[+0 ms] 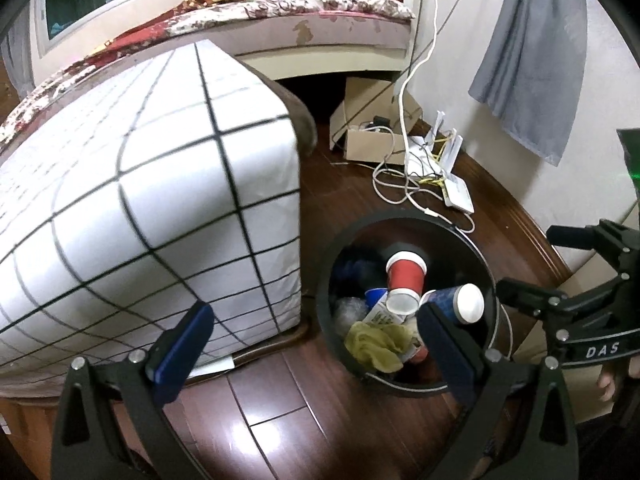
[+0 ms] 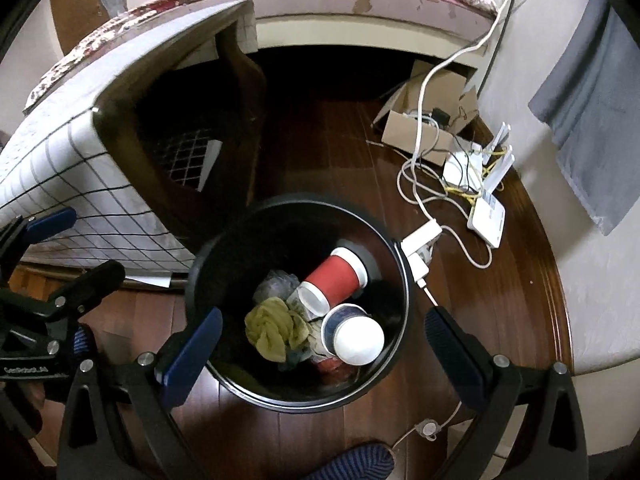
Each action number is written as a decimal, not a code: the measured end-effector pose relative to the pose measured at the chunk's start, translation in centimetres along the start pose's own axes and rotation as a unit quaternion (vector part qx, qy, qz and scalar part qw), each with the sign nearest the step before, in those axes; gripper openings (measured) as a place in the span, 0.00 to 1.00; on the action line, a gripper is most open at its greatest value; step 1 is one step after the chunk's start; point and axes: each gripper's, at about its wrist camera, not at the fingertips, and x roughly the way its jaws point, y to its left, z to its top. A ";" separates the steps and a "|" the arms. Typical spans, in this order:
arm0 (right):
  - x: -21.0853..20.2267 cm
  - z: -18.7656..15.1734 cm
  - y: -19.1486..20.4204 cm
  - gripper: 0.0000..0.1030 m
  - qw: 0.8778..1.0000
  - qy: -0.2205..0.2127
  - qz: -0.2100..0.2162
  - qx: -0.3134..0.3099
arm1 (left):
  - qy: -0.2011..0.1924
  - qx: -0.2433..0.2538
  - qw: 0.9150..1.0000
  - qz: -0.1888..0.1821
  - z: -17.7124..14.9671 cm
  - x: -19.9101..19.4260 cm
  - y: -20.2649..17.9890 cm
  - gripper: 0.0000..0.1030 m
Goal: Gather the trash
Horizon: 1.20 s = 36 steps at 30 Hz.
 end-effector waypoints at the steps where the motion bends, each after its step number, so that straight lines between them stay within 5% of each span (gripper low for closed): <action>1: -0.5 0.0 0.2 0.99 1.000 -0.004 0.002 0.000 | -0.002 -0.001 1.000 0.000 0.1 -0.4 0.0 0.99; 22: -11.2 0.5 4.7 0.99 0.996 -0.086 0.014 0.006 | -0.093 -0.012 0.995 0.036 -0.3 -12.1 2.5 0.99; 36: -20.6 0.3 8.6 0.99 0.988 -0.150 -0.036 0.007 | -0.142 -0.015 0.989 0.047 -0.8 -20.5 3.3 0.99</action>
